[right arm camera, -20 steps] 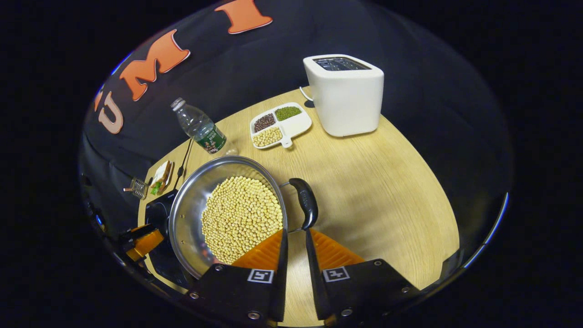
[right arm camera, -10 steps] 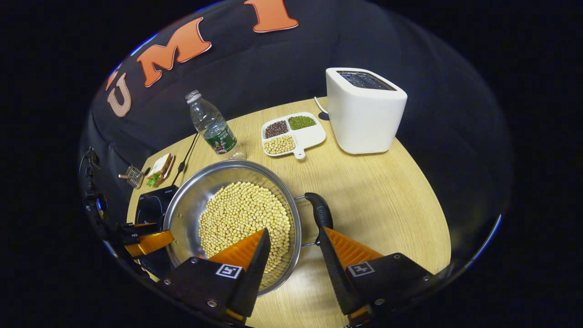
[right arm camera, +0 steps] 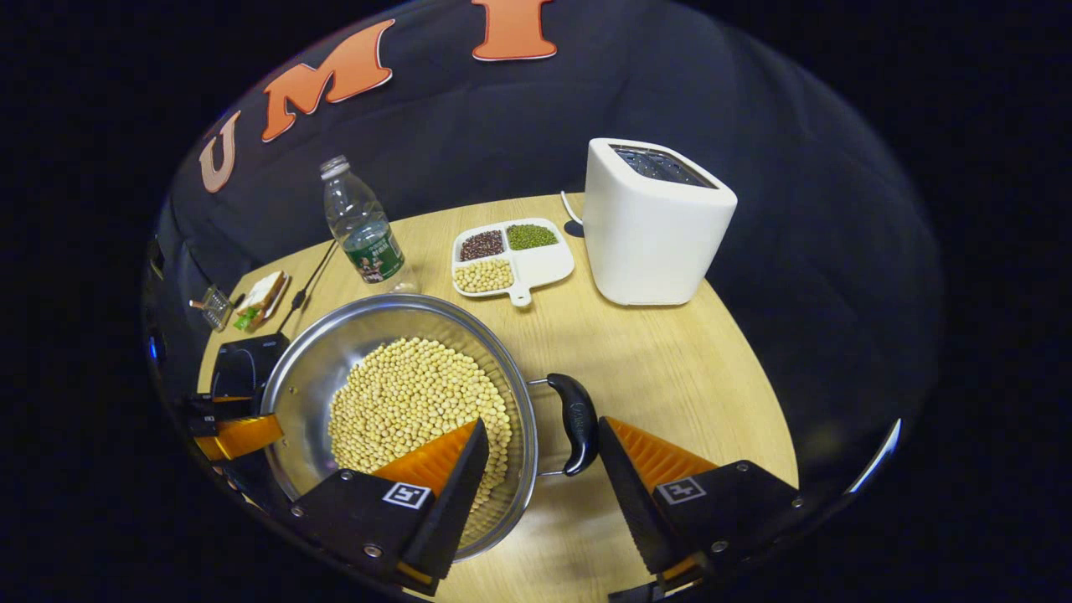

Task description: First push the handle of the pot to place it horizontally, then grasp the pot with both hands and set it on the induction cooktop.

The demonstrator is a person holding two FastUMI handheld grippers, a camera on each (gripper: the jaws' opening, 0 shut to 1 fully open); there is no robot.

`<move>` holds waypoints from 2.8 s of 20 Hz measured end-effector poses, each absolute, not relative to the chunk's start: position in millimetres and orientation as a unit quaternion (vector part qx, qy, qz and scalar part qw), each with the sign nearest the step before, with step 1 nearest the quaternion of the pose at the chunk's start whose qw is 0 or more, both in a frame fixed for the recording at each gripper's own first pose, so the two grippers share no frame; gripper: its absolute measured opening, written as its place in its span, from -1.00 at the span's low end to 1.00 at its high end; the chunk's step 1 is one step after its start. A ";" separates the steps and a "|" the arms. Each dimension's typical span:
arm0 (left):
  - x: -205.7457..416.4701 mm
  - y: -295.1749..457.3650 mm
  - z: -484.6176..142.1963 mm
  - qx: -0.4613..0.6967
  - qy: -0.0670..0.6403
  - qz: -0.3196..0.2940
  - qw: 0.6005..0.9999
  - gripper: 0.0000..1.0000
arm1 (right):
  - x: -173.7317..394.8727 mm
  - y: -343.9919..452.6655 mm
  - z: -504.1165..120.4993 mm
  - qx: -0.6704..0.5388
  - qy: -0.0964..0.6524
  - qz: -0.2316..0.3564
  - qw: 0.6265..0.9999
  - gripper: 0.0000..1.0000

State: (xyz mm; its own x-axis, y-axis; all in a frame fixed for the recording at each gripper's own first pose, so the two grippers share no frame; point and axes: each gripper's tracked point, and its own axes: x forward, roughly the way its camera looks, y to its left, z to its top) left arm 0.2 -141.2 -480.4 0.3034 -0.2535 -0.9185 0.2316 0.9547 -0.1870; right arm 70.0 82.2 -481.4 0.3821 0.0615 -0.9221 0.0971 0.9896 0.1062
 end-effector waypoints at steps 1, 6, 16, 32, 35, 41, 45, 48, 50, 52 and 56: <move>1.9 -144.4 -485.0 -0.008 0.570 -0.149 0.808 0.82 | 70.2 80.8 -483.3 0.067 0.556 -0.013 0.829 0.66; 19.9 -146.0 -502.1 0.022 0.548 -0.118 0.828 0.81 | 74.4 66.9 -505.2 0.041 0.562 -0.029 0.826 0.66; 56.3 -137.4 -528.4 0.111 0.520 -0.061 0.845 0.69 | 60.7 77.5 -517.8 0.062 0.590 -0.023 0.804 0.43; 78.0 -146.9 -532.8 0.120 0.461 -0.083 0.875 0.63 | 62.6 78.3 -517.2 0.080 0.564 -0.041 0.821 0.17; 76.1 -144.1 -521.9 0.122 0.457 -0.078 0.878 0.63 | 62.8 82.2 -513.4 0.077 0.562 -0.037 0.823 0.17; 79.0 -134.4 -476.3 0.141 0.432 -0.069 0.888 0.61 | 65.2 90.7 -475.1 0.087 0.540 -0.029 0.837 0.17; 73.1 -118.8 -449.8 0.143 0.422 -0.059 0.893 0.62 | 62.5 101.1 -454.3 0.093 0.527 -0.024 0.844 0.16; 68.9 -101.0 -429.7 0.143 0.416 -0.047 0.897 0.67 | 62.6 117.4 -438.7 0.093 0.519 -0.013 0.850 0.16; 64.2 -83.1 -419.0 0.141 0.414 -0.035 0.899 0.55 | 64.0 132.3 -428.3 0.087 0.515 0.000 0.853 0.15; 59.3 -63.9 -406.1 0.140 0.413 -0.024 0.900 0.61 | 63.5 147.4 -416.7 0.084 0.511 0.011 0.855 0.07; 49.2 -32.4 -384.2 0.142 0.411 -0.005 0.901 0.61 | 65.1 174.2 -399.5 0.079 0.506 0.034 0.858 0.16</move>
State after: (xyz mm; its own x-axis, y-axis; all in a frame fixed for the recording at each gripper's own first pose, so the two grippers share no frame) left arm 49.2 -32.4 -384.2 0.6620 0.1077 -0.7417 0.1252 0.9598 0.2511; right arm 65.1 174.2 -399.5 0.4852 0.1382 -0.8634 0.0223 0.9852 0.1702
